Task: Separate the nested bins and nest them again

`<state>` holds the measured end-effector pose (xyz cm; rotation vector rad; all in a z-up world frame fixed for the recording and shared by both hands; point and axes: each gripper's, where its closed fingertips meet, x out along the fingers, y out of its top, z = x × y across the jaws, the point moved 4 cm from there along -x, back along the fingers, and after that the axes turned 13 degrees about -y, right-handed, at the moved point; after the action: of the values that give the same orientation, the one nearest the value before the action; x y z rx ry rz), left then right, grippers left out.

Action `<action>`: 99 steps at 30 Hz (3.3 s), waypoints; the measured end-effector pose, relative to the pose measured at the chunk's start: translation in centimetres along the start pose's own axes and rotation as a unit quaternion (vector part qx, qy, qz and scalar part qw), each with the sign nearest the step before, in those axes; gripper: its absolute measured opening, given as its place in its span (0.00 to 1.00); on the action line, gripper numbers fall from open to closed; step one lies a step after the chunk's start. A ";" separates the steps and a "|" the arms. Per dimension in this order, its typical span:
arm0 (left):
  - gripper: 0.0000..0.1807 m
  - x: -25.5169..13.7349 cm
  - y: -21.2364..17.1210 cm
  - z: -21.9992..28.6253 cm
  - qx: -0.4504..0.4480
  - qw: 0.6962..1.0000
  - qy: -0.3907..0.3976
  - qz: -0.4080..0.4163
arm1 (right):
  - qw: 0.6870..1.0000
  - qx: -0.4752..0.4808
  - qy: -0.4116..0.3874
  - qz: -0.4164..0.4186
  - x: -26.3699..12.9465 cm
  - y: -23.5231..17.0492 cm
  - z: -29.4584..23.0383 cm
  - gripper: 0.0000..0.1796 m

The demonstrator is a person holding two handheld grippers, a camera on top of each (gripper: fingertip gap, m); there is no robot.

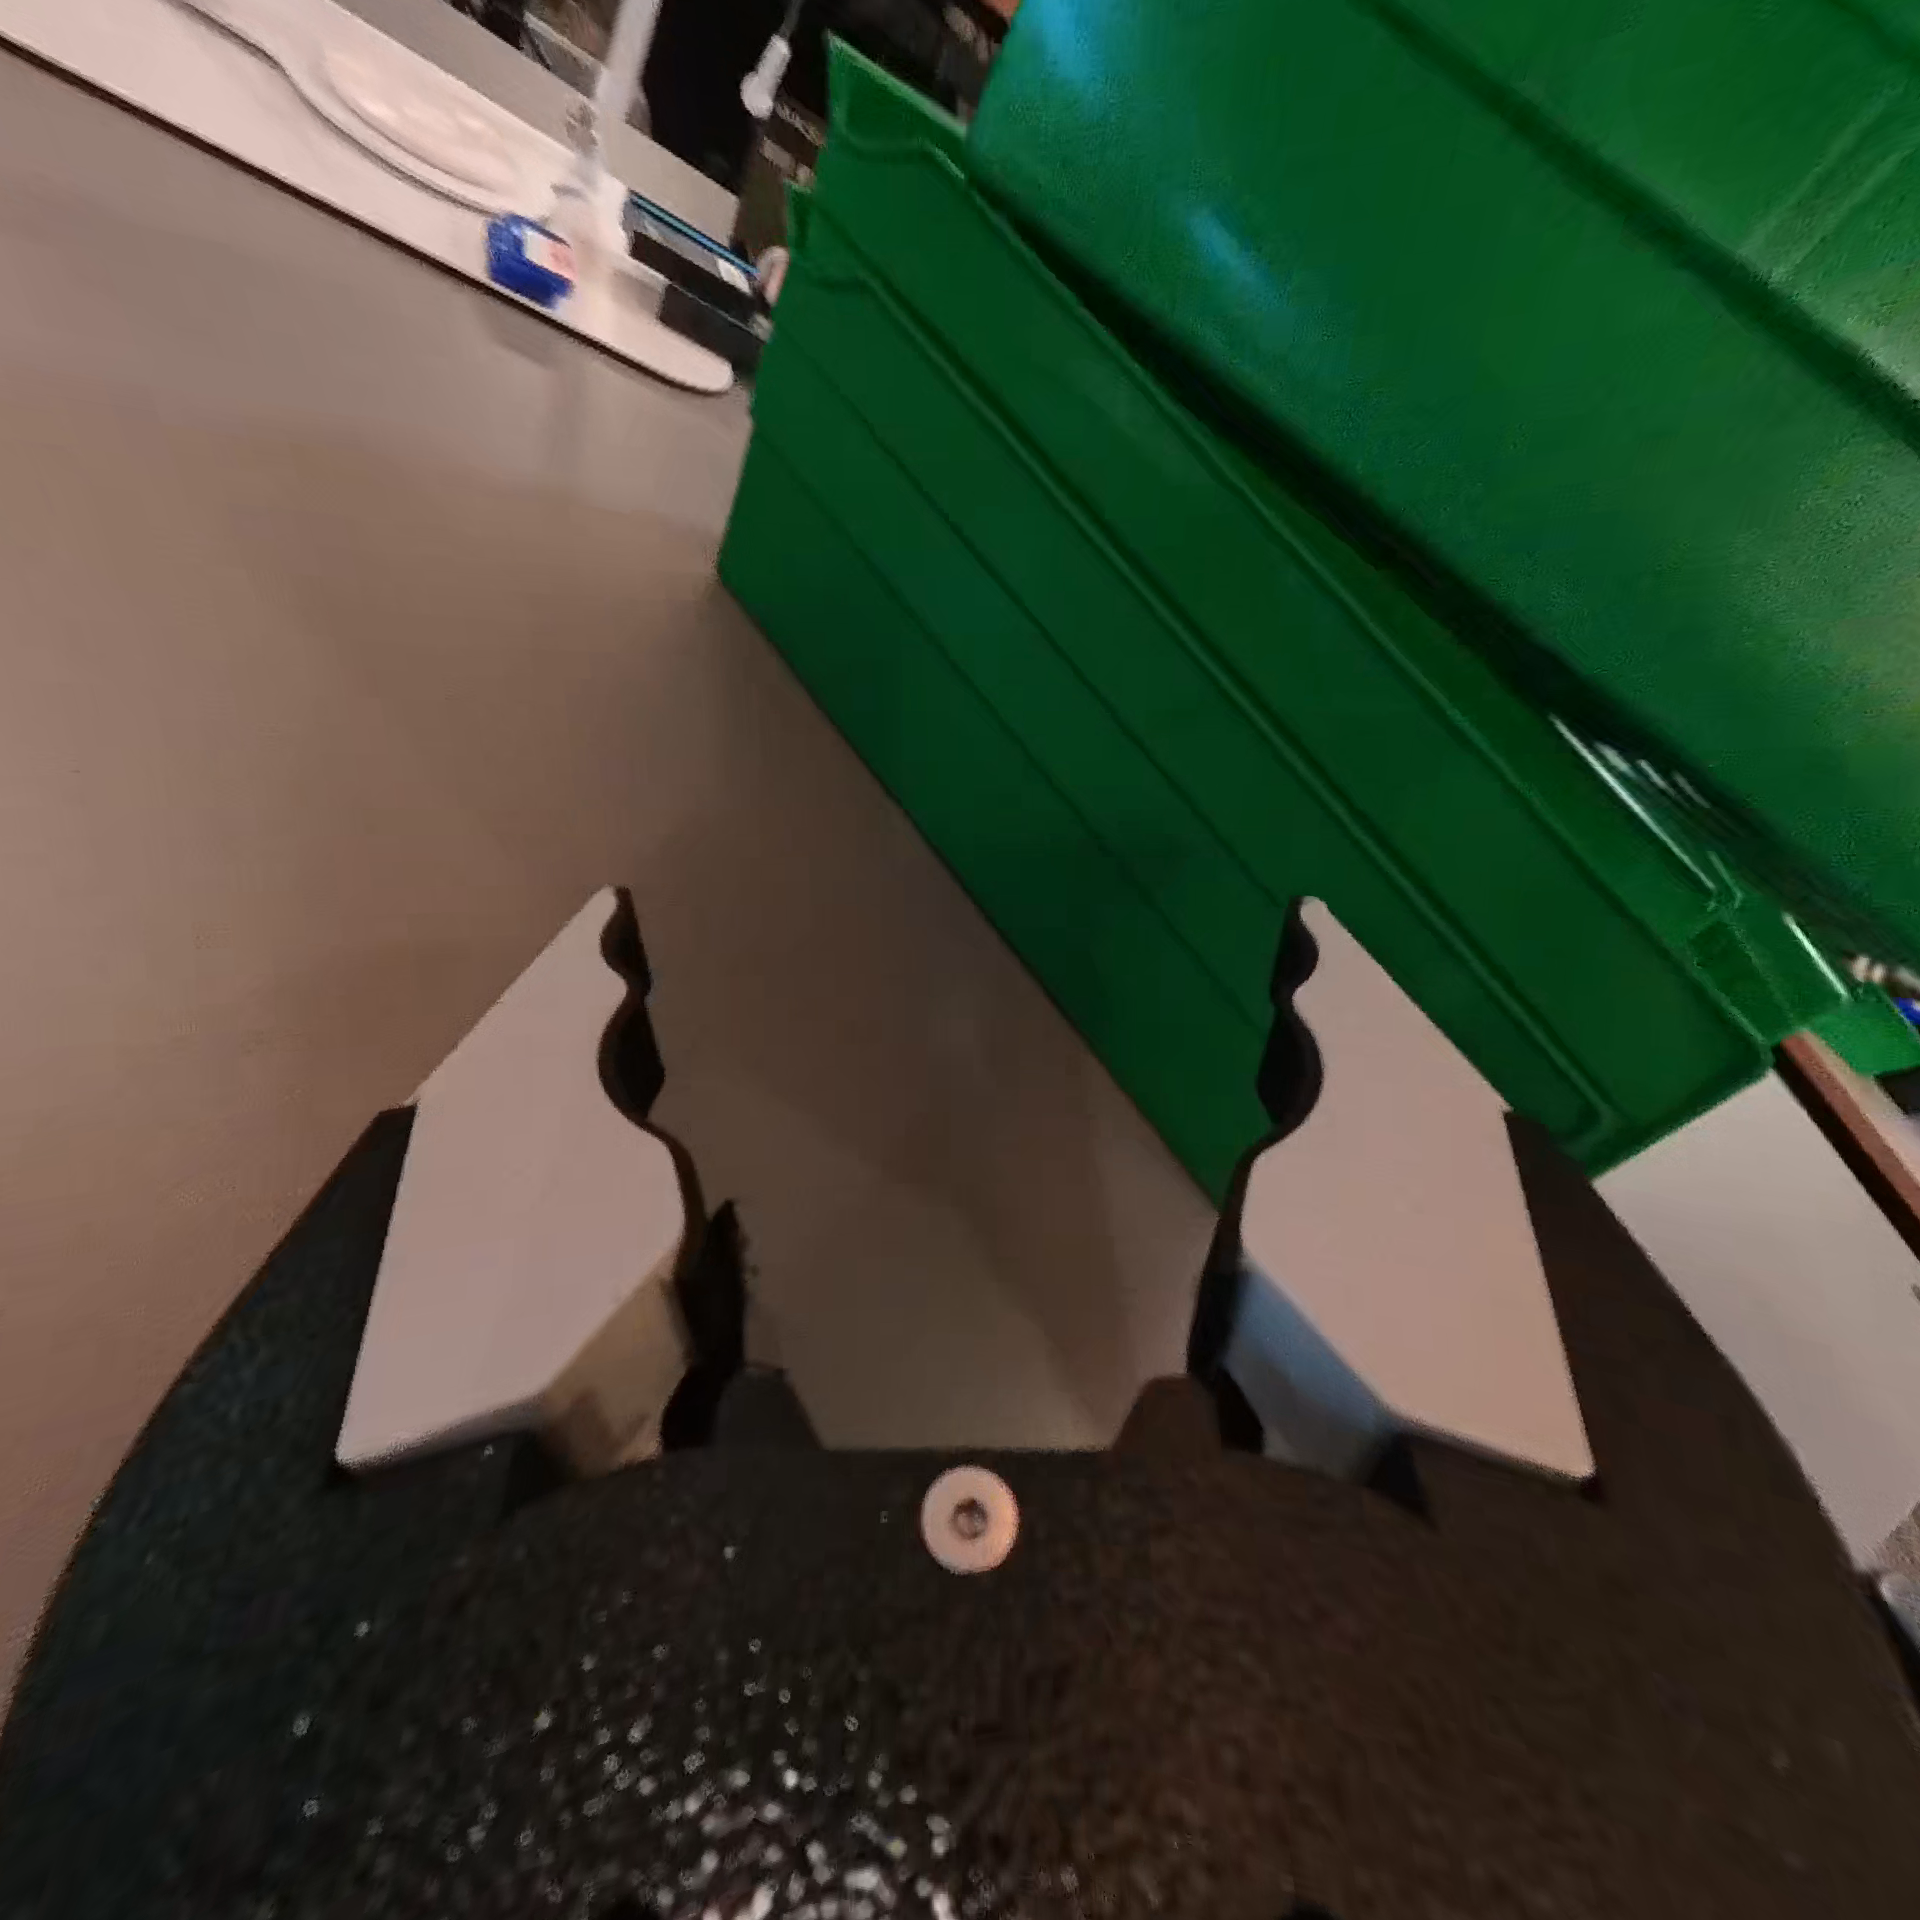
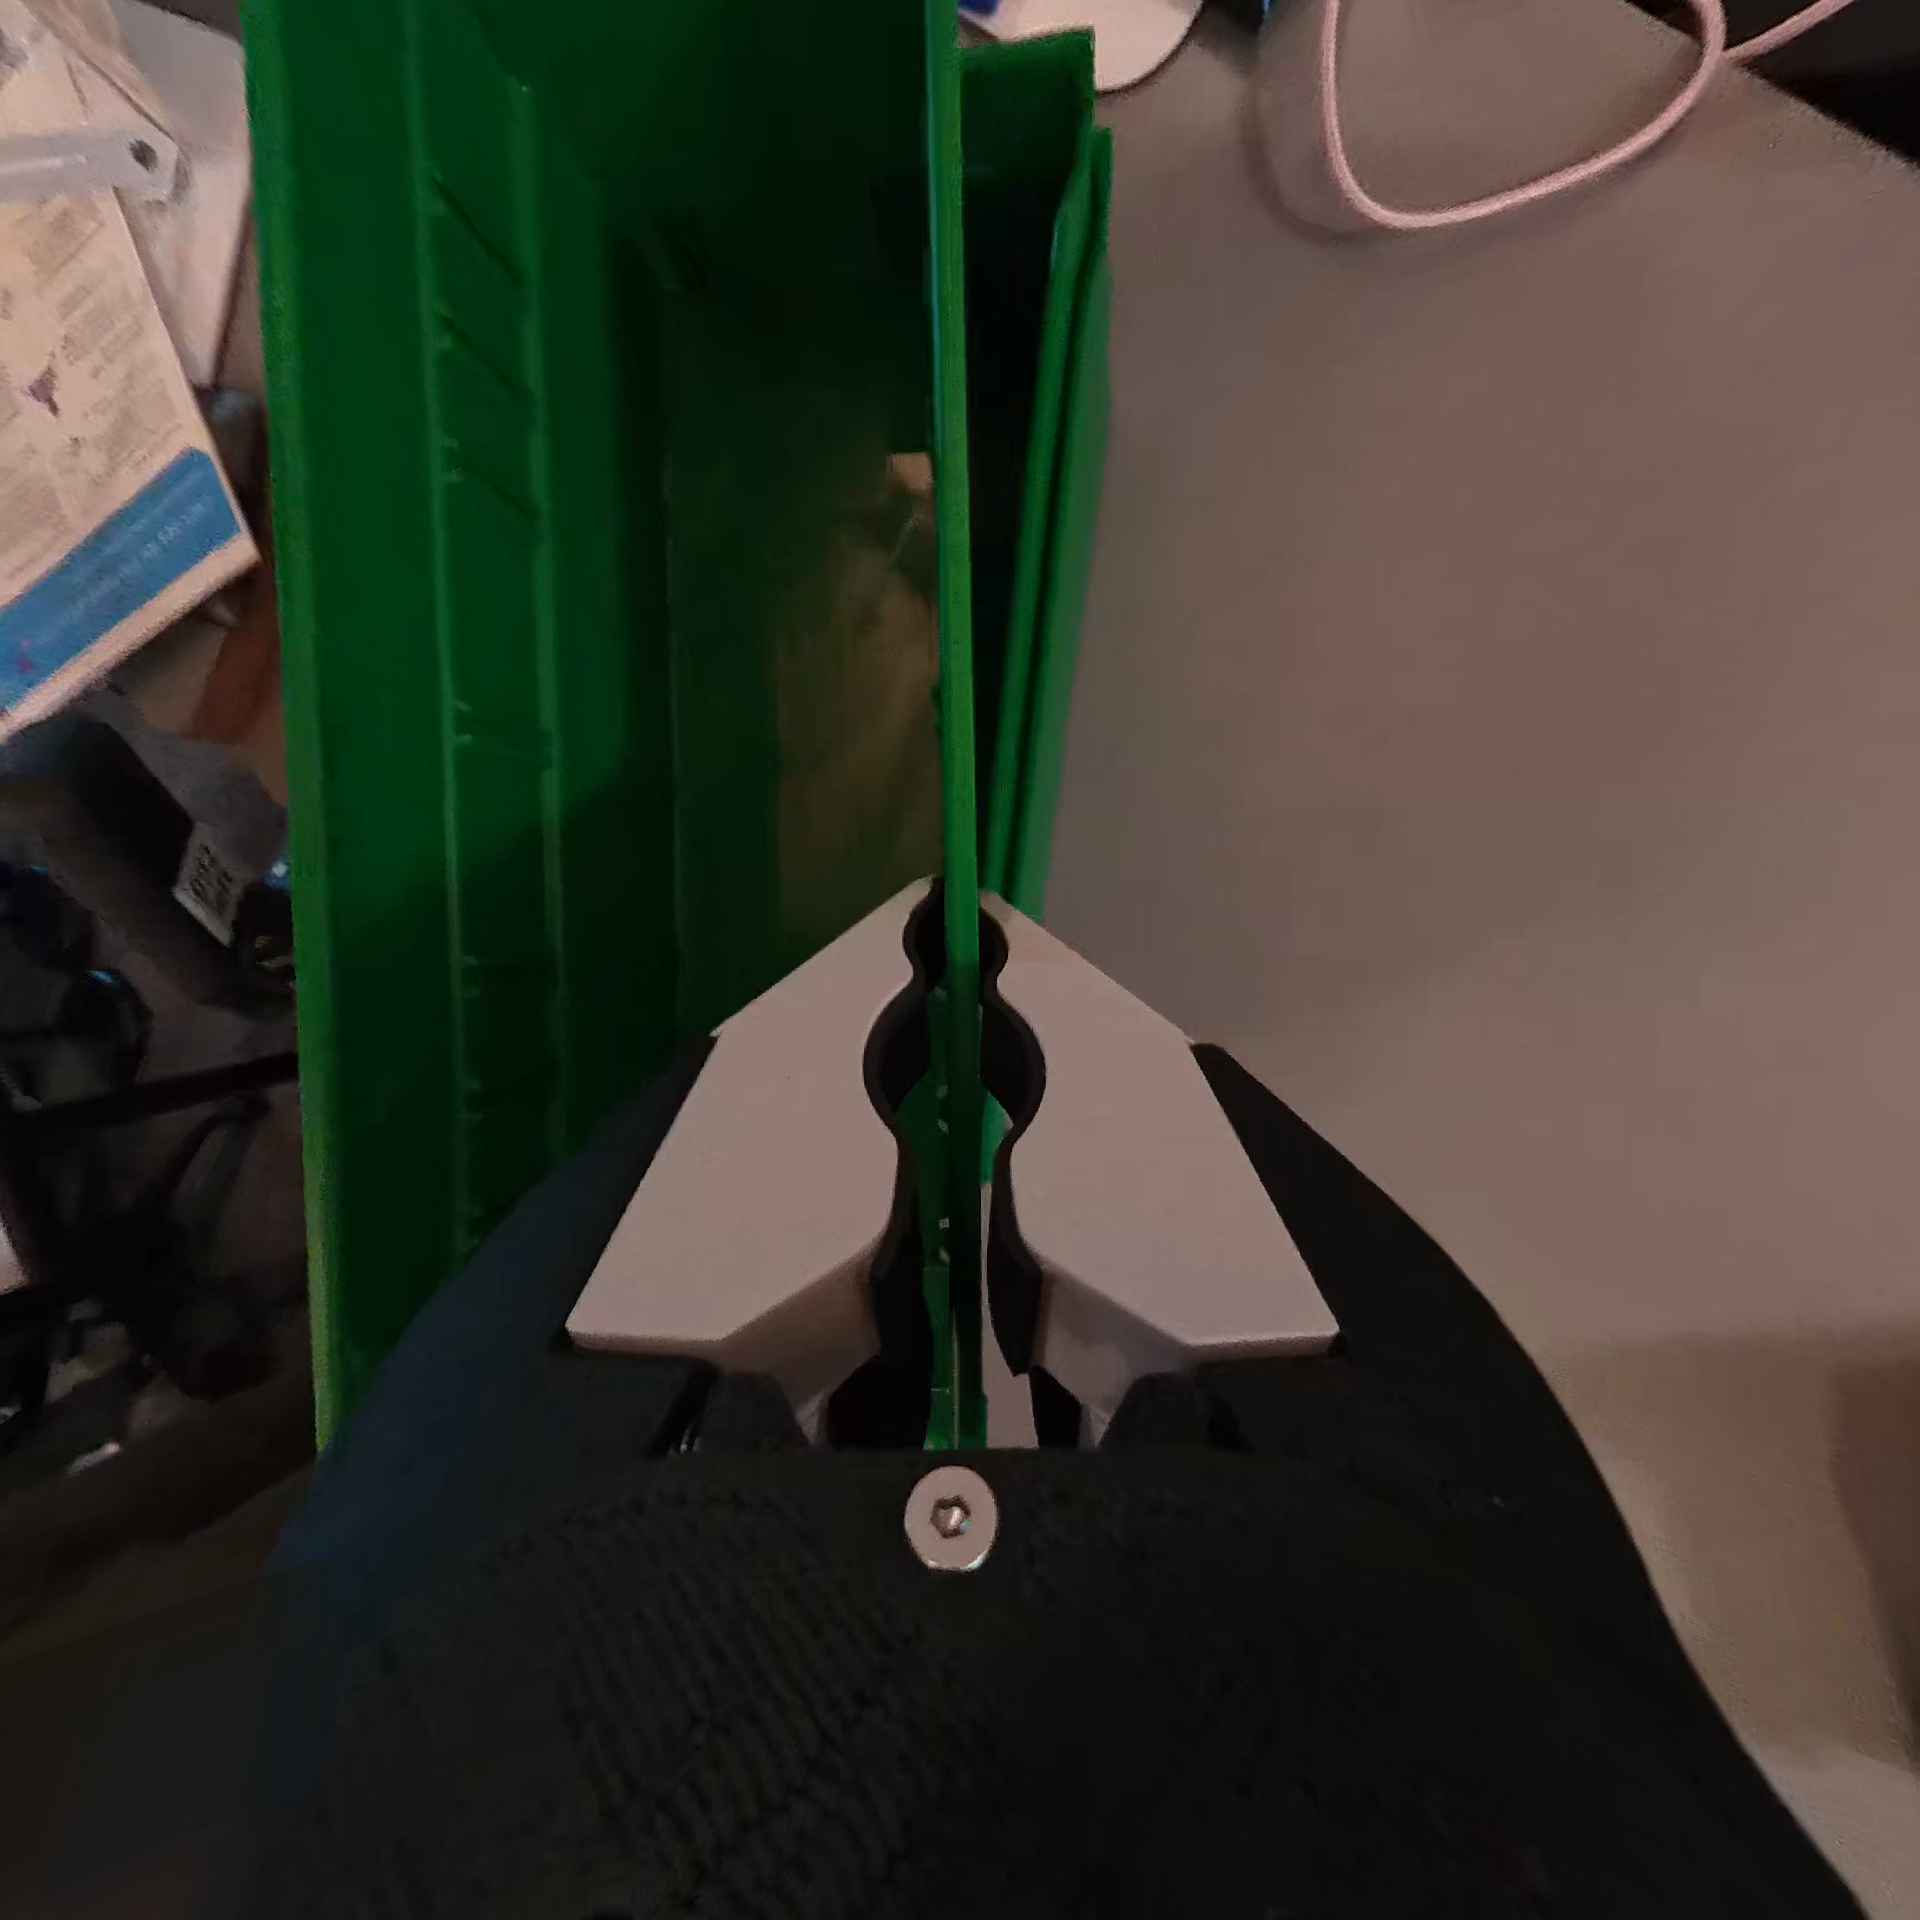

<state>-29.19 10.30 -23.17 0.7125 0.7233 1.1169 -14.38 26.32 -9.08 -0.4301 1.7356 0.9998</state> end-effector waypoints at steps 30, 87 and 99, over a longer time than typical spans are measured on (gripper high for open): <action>0.65 1.8 -0.7 1.6 -0.015 0.999 -0.043 -0.006 | 0.992 0.074 -0.076 0.072 6.4 0.1 -1.0 0.02; 0.70 1.9 -0.5 0.7 -0.005 0.996 -0.072 0.044 | 0.676 -0.704 -0.163 0.145 -5.1 -10.6 -2.5 0.13; 0.71 0.9 0.0 0.1 -0.038 0.993 -0.095 0.055 | 0.657 -0.727 -0.177 0.091 -1.5 -7.4 -5.1 0.14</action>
<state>-28.90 11.11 -23.24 0.7892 0.4816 1.1522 -11.77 17.67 -10.18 -0.9453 0.2573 2.3327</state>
